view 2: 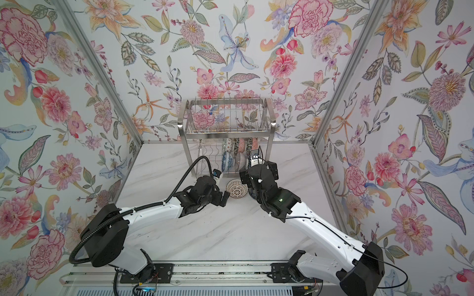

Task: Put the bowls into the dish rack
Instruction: 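Lower left gripper onto brown-and-white bowl rim and close it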

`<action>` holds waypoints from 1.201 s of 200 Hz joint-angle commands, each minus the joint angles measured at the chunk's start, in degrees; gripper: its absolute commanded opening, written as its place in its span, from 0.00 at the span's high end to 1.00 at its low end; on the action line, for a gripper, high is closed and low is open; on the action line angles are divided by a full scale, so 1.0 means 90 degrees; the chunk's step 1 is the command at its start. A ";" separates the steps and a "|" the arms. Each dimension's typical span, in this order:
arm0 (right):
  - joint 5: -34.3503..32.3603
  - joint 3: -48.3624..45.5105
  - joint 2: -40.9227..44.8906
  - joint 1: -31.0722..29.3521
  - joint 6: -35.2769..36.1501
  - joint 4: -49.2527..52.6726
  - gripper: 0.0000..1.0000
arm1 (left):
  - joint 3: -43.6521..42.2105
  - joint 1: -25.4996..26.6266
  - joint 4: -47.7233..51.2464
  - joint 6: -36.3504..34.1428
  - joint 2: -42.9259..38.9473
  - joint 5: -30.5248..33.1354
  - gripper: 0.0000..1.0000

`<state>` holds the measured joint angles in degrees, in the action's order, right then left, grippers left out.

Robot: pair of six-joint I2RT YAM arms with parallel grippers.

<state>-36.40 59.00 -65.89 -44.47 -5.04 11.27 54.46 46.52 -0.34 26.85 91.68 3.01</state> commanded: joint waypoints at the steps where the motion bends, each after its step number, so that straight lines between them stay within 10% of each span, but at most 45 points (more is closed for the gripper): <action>1: 0.0028 -0.0135 -0.0047 0.0052 -0.0124 -0.0134 0.01 | 0.0290 -0.0066 -0.0071 -0.0004 0.0412 -0.0228 0.01; 163: 0.0674 -0.0422 -0.0079 0.0356 -0.0292 -0.0519 0.01 | 0.1548 -0.0692 -0.0190 -0.0207 0.2145 -0.1213 0.07; 240: 0.0627 -0.0496 0.0043 0.0360 -0.0299 -0.0519 0.01 | 0.2083 -0.0792 0.0232 -0.0415 0.2586 -0.1135 0.40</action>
<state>-30.55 55.42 -66.43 -41.52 -6.92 7.64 71.46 40.53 -0.73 24.23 113.54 -7.31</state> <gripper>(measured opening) 0.992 0.634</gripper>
